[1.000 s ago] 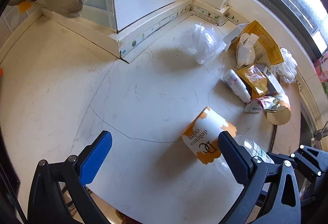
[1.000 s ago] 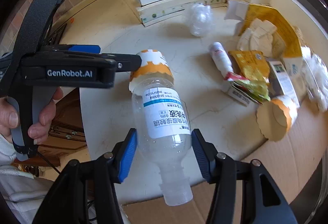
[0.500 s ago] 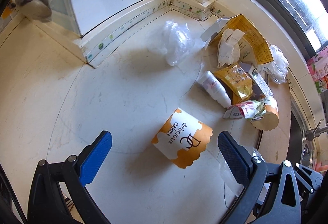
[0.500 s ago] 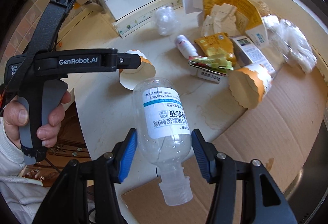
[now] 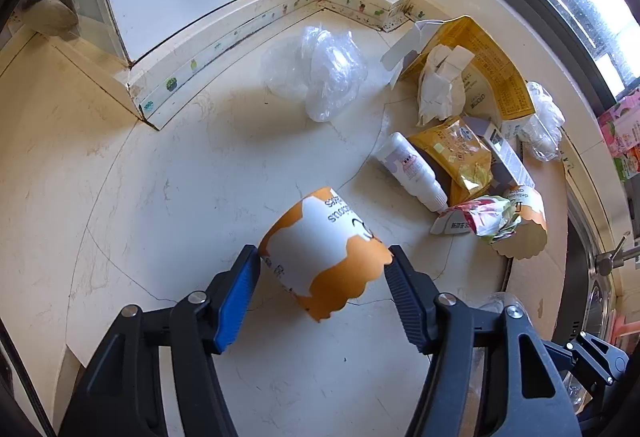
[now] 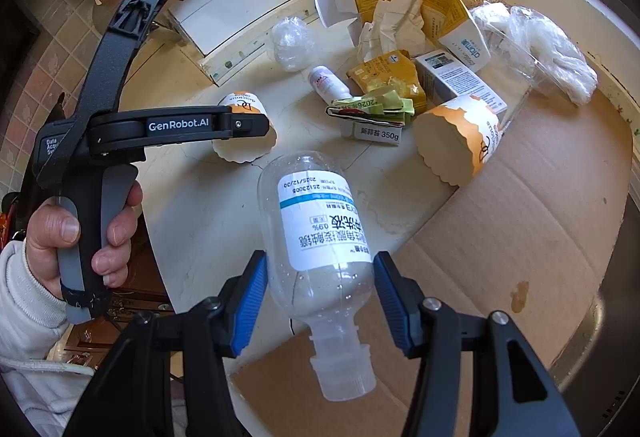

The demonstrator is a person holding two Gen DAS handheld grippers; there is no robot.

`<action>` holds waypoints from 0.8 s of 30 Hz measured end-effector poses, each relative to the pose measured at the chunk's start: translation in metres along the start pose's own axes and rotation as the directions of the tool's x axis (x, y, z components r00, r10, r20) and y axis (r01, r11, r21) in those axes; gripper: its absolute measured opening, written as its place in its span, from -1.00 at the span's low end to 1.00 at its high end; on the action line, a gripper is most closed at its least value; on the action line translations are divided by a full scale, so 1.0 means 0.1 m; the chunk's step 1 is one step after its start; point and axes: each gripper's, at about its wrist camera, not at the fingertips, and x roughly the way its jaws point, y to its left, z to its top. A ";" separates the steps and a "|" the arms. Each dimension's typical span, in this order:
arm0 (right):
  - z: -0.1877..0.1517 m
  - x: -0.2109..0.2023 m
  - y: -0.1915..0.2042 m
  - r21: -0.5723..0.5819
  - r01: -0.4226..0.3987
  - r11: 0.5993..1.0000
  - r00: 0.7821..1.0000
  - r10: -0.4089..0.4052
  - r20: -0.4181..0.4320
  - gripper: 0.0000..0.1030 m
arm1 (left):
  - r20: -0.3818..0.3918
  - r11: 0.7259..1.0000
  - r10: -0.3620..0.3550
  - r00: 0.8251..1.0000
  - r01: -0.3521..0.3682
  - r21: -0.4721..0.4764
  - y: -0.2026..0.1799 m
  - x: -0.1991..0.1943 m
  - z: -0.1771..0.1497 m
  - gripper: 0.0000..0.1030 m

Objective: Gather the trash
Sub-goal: 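Grasp the orange-and-white cake cup with the left tool while the right tool holds the bottle, then lower both held items over the floor bin and open both tools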

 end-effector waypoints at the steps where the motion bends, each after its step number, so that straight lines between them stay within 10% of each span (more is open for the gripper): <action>1: -0.01 -0.01 0.00 0.006 -0.002 1.000 1.000 0.002 0.003 0.05 | 0.002 1.000 -0.003 1.000 0.003 0.004 0.00 -0.01 -0.01 0.13; 24: -0.60 -0.67 0.91 0.069 -0.003 0.998 0.988 -0.008 0.152 0.05 | 0.108 0.977 -0.085 0.991 0.061 0.206 0.32 -1.60 -1.02 0.09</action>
